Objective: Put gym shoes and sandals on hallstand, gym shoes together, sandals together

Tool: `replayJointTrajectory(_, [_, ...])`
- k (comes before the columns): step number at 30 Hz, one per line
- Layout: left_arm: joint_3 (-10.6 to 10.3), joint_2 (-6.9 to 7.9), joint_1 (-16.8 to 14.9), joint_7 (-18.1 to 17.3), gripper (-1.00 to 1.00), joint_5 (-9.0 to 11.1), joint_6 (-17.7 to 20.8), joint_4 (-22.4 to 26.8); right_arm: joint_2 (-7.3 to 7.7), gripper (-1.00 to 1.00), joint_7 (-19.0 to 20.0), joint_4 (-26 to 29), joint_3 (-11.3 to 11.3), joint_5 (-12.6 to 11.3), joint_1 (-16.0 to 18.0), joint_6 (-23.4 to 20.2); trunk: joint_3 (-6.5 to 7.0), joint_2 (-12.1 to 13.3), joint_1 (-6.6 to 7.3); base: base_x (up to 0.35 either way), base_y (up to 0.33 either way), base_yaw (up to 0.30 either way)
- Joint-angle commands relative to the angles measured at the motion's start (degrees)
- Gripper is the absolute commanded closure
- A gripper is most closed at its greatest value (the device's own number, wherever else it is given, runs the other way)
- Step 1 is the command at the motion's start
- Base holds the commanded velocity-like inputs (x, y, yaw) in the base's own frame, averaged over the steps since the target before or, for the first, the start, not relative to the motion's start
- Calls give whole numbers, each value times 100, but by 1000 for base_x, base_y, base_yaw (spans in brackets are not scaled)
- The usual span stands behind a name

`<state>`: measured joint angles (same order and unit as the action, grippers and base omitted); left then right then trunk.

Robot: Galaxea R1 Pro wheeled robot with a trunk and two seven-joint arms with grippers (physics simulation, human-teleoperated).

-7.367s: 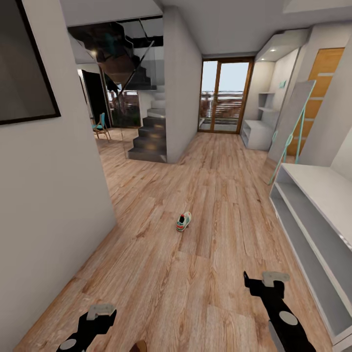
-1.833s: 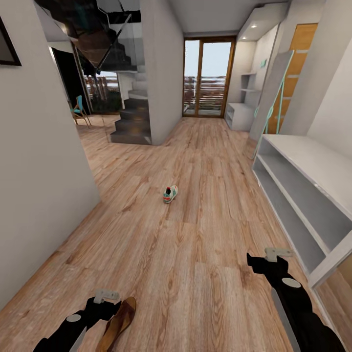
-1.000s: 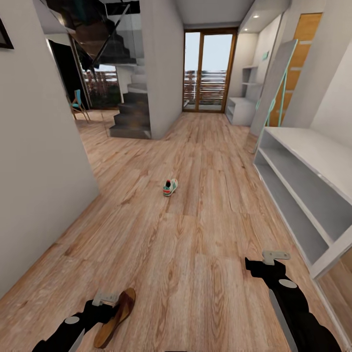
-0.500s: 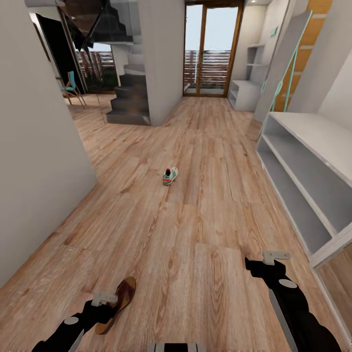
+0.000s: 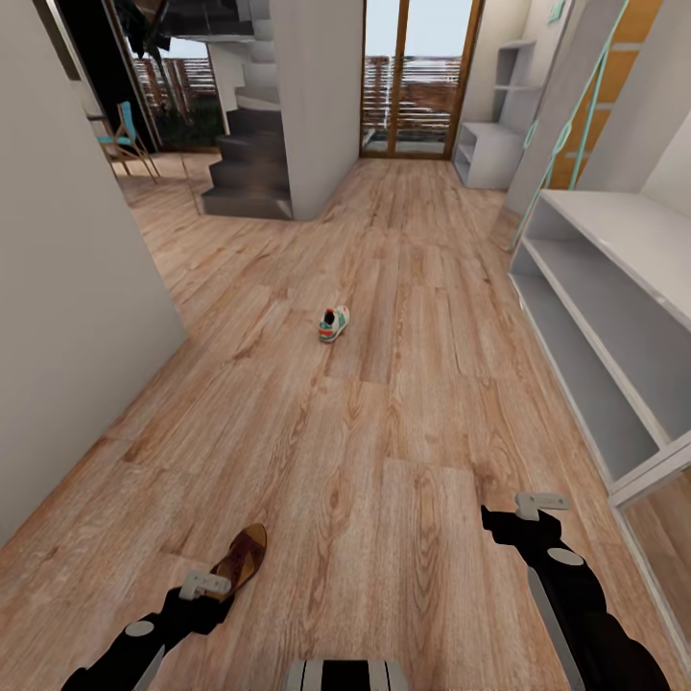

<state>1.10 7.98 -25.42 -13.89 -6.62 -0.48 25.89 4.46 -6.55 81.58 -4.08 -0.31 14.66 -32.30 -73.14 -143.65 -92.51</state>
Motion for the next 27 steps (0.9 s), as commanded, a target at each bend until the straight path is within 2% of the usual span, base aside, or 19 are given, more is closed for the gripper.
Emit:
replayJointTrajectory(1, [13, 1, -8, -20, -100, -59, -80, 4, 0, -100, -21, 7, 4, -4, 2, -31, -10, -2, 1, 0, 0, 0])
replayJointTrajectory(7, [19, 26, -25, -24, -100, -59, -284, 4, -5, -100, -26, 7, 5, -4, 2, -31, -26, -2, 1, 0, 0, 0])
replayJointTrajectory(17, [29, 55, -43, -19, -100, -59, -372, 8, -6, -100, -30, 7, 4, -4, 2, -31, -30, -2, 1, 0, 0, 0])
replayJointTrajectory(27, [24, 62, -53, -17, -100, -59, -397, 4, -7, -100, -29, 7, 3, -4, 2, -31, -291, -15, -25, 0, 0, 0])
